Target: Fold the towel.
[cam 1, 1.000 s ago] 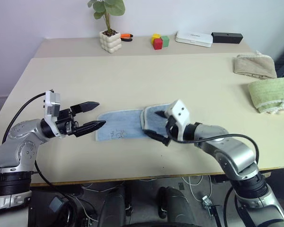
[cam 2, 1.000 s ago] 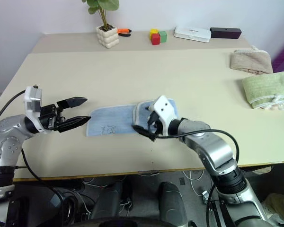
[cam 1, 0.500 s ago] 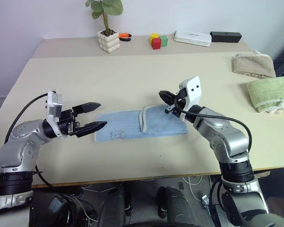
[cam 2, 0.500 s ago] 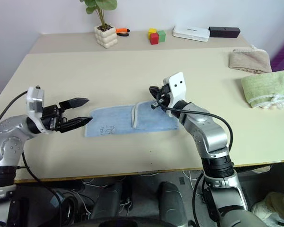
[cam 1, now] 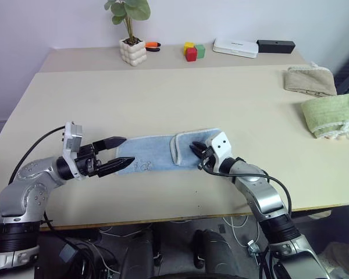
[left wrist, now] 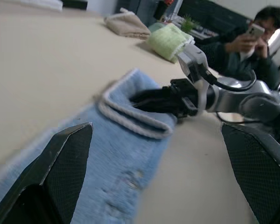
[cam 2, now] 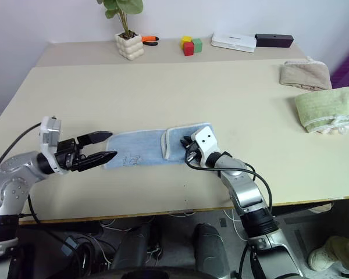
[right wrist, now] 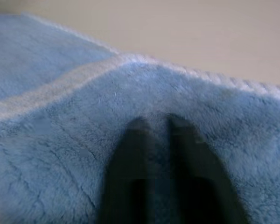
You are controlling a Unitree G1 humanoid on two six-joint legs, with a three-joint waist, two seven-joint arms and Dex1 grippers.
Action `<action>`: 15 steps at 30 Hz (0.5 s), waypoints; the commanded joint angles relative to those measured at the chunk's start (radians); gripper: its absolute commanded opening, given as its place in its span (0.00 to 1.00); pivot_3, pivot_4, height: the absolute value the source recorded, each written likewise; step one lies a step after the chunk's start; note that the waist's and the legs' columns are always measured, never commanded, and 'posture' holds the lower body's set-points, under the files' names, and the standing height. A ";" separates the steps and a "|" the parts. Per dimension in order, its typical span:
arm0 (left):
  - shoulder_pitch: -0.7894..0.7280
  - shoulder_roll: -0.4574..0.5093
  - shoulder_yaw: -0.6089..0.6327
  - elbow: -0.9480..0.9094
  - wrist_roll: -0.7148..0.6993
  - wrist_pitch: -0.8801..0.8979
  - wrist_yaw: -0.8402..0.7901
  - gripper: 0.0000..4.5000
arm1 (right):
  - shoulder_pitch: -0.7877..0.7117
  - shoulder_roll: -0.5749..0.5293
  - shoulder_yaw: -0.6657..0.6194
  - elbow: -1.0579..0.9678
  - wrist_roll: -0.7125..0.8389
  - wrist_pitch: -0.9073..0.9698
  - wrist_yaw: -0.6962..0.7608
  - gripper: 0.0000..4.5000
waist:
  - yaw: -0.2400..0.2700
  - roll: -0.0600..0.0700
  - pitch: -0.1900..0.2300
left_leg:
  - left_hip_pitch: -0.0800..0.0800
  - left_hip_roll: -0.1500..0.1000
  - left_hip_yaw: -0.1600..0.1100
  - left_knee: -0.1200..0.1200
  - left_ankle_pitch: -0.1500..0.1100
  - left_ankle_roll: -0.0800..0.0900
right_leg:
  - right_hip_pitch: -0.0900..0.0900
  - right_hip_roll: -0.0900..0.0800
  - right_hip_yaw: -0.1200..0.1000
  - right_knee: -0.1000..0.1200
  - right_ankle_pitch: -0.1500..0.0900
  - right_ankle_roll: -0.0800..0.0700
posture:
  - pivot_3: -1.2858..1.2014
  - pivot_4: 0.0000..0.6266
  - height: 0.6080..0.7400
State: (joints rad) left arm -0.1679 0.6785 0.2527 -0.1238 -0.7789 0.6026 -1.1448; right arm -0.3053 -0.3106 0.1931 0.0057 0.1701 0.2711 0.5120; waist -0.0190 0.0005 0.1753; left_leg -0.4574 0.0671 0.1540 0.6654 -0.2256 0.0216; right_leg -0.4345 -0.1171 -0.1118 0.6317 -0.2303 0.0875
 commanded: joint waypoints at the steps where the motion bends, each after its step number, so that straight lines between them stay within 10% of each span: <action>1: 0.025 -0.012 0.051 -0.084 -0.139 0.152 0.108 1.00 | -0.027 0.013 -0.025 -0.057 0.023 0.001 0.018 0.61 | 0.000 0.000 0.000 | 0.000 0.000 0.000 0.000 0.000 0.000 | 0.000 0.000 0.000 0.000 0.000 0.000 | 0.52 0.24 1.00; 5: 0.113 -0.045 0.108 -0.187 -0.279 0.277 0.257 1.00 | -0.058 -0.014 -0.071 -0.140 0.080 0.054 0.062 0.99 | 0.000 0.000 0.000 | 0.000 0.000 -0.001 0.000 0.000 0.000 | 0.000 0.000 0.000 0.000 0.000 0.000 | 0.52 0.24 1.00; 15: 0.295 -0.133 0.191 -0.312 -0.567 0.400 0.722 1.00 | -0.049 -0.352 -0.214 -0.343 0.220 0.117 0.375 0.99 | 0.008 0.000 0.000 | 0.000 0.000 -0.003 0.001 -0.004 0.007 | 0.002 -0.002 0.000 -0.001 -0.001 -0.002 | 0.52 0.24 1.00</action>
State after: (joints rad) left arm 0.1070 0.5425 0.4203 -0.4270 -1.2828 0.9695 -0.5146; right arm -0.3706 -0.6321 0.0070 -0.2740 0.3689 0.4440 0.8066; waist -0.0110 0.0003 0.1755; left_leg -0.4566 0.0667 0.1505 0.6661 -0.2298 0.0286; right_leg -0.4321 -0.1188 -0.1119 0.6309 -0.2319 0.0849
